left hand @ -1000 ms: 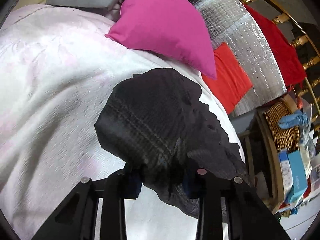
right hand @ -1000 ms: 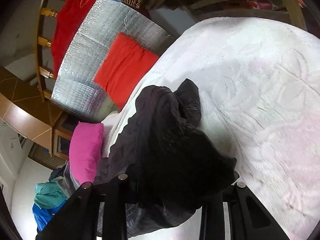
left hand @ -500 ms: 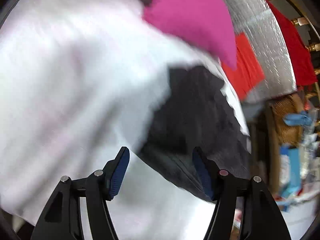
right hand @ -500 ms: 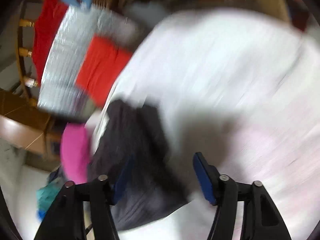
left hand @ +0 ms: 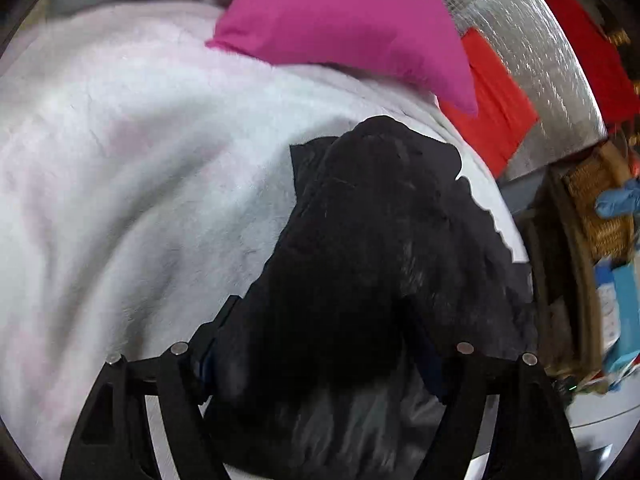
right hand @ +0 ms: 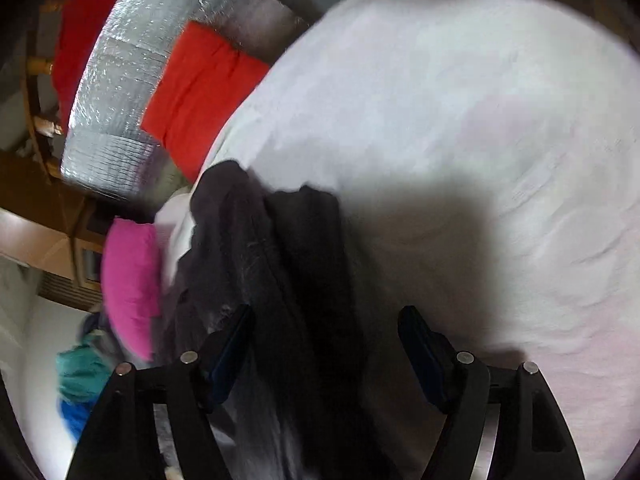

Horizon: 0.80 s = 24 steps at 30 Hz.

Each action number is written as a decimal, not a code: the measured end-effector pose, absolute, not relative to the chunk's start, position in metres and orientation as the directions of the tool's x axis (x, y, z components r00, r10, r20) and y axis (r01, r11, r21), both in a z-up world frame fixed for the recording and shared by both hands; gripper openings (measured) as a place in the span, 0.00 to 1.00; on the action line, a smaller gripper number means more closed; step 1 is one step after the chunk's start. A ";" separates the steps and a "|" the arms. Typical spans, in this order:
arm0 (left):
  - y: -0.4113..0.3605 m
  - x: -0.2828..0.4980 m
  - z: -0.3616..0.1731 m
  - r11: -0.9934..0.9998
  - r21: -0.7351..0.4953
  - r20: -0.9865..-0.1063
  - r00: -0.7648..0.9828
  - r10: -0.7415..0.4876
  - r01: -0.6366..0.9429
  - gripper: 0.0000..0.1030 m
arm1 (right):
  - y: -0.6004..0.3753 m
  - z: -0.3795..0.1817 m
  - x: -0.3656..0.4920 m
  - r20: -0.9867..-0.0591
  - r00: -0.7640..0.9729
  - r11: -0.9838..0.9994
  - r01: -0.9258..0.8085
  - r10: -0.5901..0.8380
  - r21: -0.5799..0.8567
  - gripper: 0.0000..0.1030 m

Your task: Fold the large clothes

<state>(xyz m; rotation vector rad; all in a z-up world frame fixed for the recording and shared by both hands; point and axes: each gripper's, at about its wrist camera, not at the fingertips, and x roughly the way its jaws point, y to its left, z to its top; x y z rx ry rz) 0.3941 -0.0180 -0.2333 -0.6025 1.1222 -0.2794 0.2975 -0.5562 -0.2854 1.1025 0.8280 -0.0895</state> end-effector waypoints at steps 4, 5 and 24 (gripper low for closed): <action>-0.015 0.401 -0.233 0.755 -0.651 -0.691 0.469 -0.550 -0.075 0.51 | -0.540 -0.271 0.309 -0.652 0.708 0.565 0.431 0.272 0.704 0.37; -0.015 0.401 -0.230 0.744 -0.666 -0.672 0.484 -0.560 -0.064 0.40 | -0.537 -0.263 0.309 -0.639 0.727 0.574 0.420 0.250 0.703 0.29; -0.010 0.366 -0.190 0.828 -0.554 -0.690 0.601 -0.404 -0.079 0.68 | -0.543 -0.230 0.258 -0.587 0.804 0.546 0.448 0.101 0.708 0.65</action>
